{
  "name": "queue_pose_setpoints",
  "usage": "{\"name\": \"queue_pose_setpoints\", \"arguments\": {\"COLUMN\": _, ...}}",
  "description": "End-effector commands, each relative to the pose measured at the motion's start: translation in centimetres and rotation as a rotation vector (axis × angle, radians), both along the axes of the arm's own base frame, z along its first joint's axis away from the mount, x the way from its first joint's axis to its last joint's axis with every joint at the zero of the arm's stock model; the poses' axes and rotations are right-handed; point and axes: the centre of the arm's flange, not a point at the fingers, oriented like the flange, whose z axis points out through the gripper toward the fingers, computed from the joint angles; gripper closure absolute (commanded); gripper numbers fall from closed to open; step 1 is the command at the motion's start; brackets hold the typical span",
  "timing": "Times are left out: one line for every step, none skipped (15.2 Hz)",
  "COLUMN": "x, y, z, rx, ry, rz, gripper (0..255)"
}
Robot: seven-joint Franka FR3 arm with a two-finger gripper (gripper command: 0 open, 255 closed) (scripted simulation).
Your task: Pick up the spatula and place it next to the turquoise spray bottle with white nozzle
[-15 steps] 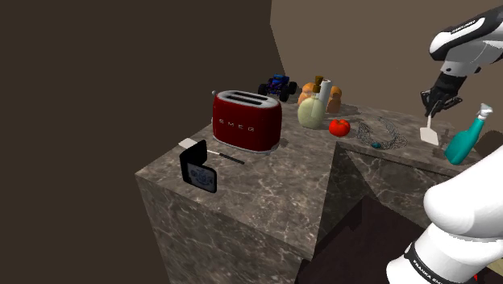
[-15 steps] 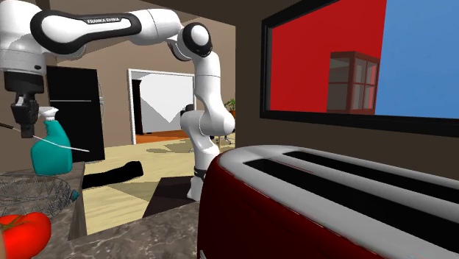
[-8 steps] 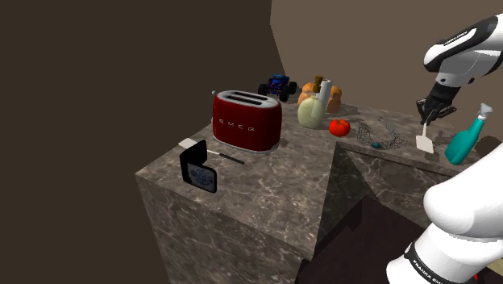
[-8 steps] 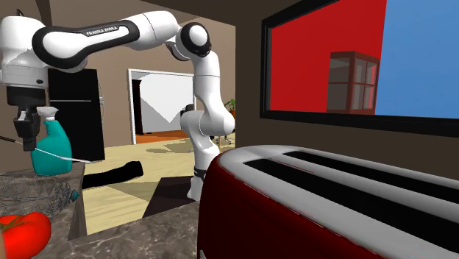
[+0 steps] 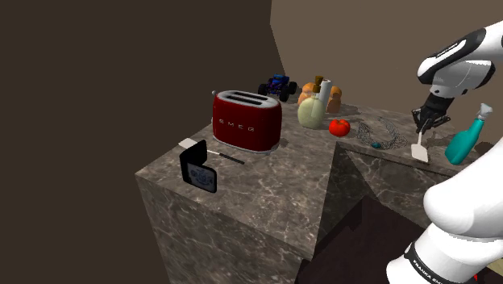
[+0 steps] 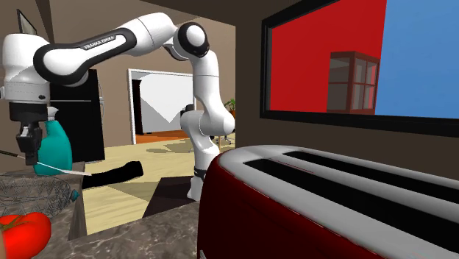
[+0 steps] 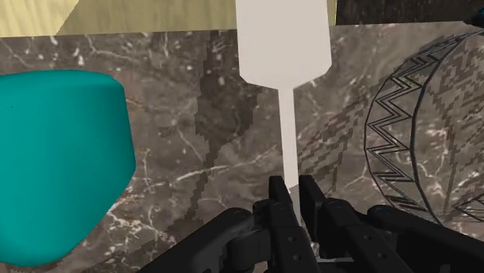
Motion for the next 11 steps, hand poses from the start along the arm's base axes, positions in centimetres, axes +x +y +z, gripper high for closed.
{"name": "queue_pose_setpoints", "arguments": {"x": 0.1, "y": 0.0, "z": -1.1, "rx": 0.000, "ry": 0.000, "rz": 0.000, "gripper": 255}}
{"name": "queue_pose_setpoints", "arguments": {"x": 0.1, "y": 0.0, "z": -1.6, "rx": 0.000, "ry": 0.000, "rz": 0.000, "gripper": 255}}
{"name": "queue_pose_setpoints", "arguments": {"x": 0.1, "y": 0.0, "z": -2.1, "rx": 0.000, "ry": 0.000, "rz": 0.000, "gripper": 255}}
{"name": "queue_pose_setpoints", "arguments": {"x": 0.1, "y": 0.0, "z": -2.6, "rx": 0.000, "ry": 0.000, "rz": 0.000, "gripper": 255}}
{"name": "queue_pose_setpoints", "arguments": {"x": 0.1, "y": 0.0, "z": -3.2, "rx": 0.000, "ry": 0.000, "rz": 0.000, "gripper": 255}}
{"name": "queue_pose_setpoints", "arguments": {"x": 0.1, "y": 0.0, "z": -3.7, "rx": 0.000, "ry": 0.000, "rz": 0.000, "gripper": 255}}
{"name": "queue_pose_setpoints", "arguments": {"x": 0.1, "y": 0.0, "z": -4.2, "rx": 0.000, "ry": 0.000, "rz": 0.000, "gripper": 255}}
{"name": "queue_pose_setpoints", "arguments": {"x": 0.1, "y": 0.0, "z": -4.8, "rx": 0.000, "ry": 0.000, "rz": 0.000, "gripper": 255}}
{"name": "queue_pose_setpoints", "arguments": {"x": 0.1, "y": 0.0, "z": -5.3, "rx": 0.000, "ry": 0.000, "rz": 0.000, "gripper": 255}}
{"name": "queue_pose_setpoints", "arguments": {"x": 0.1, "y": 0.0, "z": -5.8, "rx": 0.000, "ry": 0.000, "rz": 0.000, "gripper": 255}}
{"name": "queue_pose_setpoints", "arguments": {"x": 0.1, "y": 0.0, "z": -6.3, "rx": 0.000, "ry": 0.000, "rz": 0.000, "gripper": 255}}
